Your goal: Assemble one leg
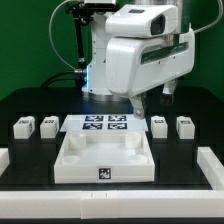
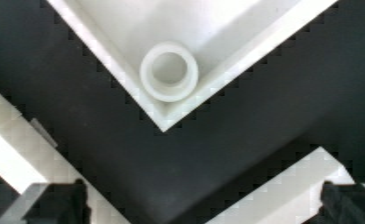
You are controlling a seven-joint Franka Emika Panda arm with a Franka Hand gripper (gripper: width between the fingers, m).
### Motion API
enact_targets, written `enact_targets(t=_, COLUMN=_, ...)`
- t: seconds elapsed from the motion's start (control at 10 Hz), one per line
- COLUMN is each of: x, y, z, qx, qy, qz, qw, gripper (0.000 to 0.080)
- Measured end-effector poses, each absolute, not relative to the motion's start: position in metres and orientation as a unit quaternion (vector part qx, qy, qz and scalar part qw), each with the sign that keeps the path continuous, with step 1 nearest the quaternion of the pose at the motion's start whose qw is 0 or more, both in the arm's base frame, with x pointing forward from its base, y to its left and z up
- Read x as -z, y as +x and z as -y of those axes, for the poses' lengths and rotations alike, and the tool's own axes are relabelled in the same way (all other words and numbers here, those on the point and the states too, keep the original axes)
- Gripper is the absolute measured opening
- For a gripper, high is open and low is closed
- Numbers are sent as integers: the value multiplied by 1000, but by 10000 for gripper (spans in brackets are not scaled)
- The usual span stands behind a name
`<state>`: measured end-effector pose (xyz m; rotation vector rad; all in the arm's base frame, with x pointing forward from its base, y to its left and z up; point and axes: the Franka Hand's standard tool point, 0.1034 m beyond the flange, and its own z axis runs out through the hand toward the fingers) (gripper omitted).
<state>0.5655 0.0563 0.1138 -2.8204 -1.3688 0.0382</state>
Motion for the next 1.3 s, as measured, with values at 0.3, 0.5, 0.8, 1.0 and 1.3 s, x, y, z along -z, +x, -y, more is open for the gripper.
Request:
enact_targets(t=0.3, x=-113, y=565, z=-56, qx=-12, qy=-900, qz=436, qw=3, gripper=650)
enact_targets(t=0.5, x=-113, y=565, z=-56, qx=-12, qy=-900, qz=436, qw=3, gripper=650)
enact_targets(t=0.8, x=-113, y=565, z=-56, qx=-12, qy=-900, qz=436, qw=3, gripper=650)
enact_targets(t=1.0, x=-113, y=565, z=-56, qx=-12, qy=-900, qz=436, qw=3, gripper=650)
enact_targets(t=1.3, x=-113, y=564, z=-55, qx=-14, qy=-893, qz=449, qw=4, gripper=650)
